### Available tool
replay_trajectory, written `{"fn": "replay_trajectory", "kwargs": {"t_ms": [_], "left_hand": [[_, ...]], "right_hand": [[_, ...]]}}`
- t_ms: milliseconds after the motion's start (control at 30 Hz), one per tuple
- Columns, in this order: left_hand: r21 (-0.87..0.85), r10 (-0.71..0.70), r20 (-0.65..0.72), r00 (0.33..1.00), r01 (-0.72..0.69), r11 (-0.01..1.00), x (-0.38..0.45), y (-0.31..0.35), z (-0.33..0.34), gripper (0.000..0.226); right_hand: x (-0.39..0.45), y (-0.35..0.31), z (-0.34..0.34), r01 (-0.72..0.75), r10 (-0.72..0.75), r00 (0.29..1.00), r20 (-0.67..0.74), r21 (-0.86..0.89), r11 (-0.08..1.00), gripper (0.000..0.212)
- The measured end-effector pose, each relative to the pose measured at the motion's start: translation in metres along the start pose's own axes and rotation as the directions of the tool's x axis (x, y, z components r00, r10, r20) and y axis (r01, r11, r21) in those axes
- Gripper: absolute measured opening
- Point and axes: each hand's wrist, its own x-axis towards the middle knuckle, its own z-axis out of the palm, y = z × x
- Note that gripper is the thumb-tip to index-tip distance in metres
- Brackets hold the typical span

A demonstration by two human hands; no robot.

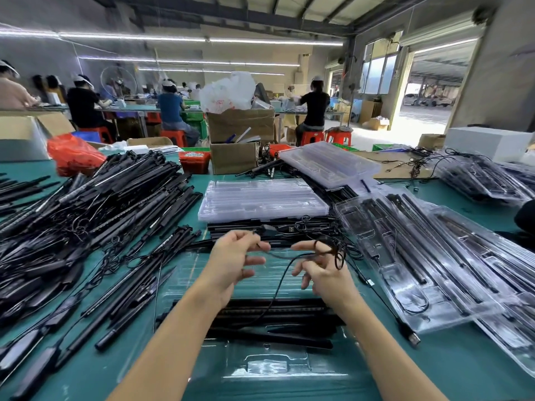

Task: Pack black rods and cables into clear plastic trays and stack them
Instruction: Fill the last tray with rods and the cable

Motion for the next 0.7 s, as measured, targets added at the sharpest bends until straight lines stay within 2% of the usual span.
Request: {"fn": "replay_trajectory", "kwargs": {"t_ms": [100,200,267,333,367,400,467,500,600,700], "left_hand": [[-0.097,0.099,0.009,0.995,-0.098,0.990,-0.004,0.017,-0.001,0.004],[-0.097,0.203,-0.007,0.979,-0.203,0.974,-0.008,0.029,0.000,0.004],[-0.077,0.271,0.016,0.962,-0.269,0.960,-0.011,0.034,0.003,0.005],[-0.014,0.336,0.076,0.939,-0.336,0.942,-0.015,0.038,0.007,0.007],[0.029,0.365,0.118,0.924,-0.370,0.928,-0.018,0.039,0.010,0.008],[0.067,0.386,0.170,0.907,-0.401,0.914,-0.022,0.040,0.014,0.009],[0.110,0.400,0.303,0.865,-0.448,0.887,-0.030,0.040,0.025,0.009],[0.120,0.402,0.370,0.838,-0.472,0.873,-0.034,0.040,0.031,0.008],[0.128,0.382,0.503,0.775,-0.504,0.854,-0.041,0.033,0.043,0.011],[0.251,0.345,0.526,0.777,-0.530,0.810,-0.040,0.024,0.038,0.011]], "right_hand": [[0.005,-0.001,-0.018,-0.121,0.121,0.992,0.018,-0.019,0.992,0.038],[0.004,-0.003,-0.044,-0.069,0.073,0.996,0.045,-0.068,0.995,0.052],[0.003,-0.007,-0.059,-0.025,0.022,0.997,-0.073,-0.027,0.999,0.058],[0.004,-0.016,-0.064,-0.021,0.027,0.989,-0.146,0.043,0.999,0.041],[0.005,-0.021,-0.062,-0.065,0.077,0.991,-0.110,0.108,0.992,0.028],[0.009,-0.028,-0.058,-0.136,0.143,0.989,-0.030,0.178,0.975,0.031],[0.014,-0.043,-0.050,-0.290,0.267,0.956,0.120,0.255,0.922,0.064],[0.017,-0.051,-0.044,-0.326,0.293,0.944,0.154,0.278,0.903,0.068],[0.021,-0.067,-0.028,-0.310,0.284,0.951,0.124,0.357,0.881,0.041],[0.023,-0.079,-0.025,-0.215,0.214,0.976,0.051,0.434,0.875,0.023]]}}
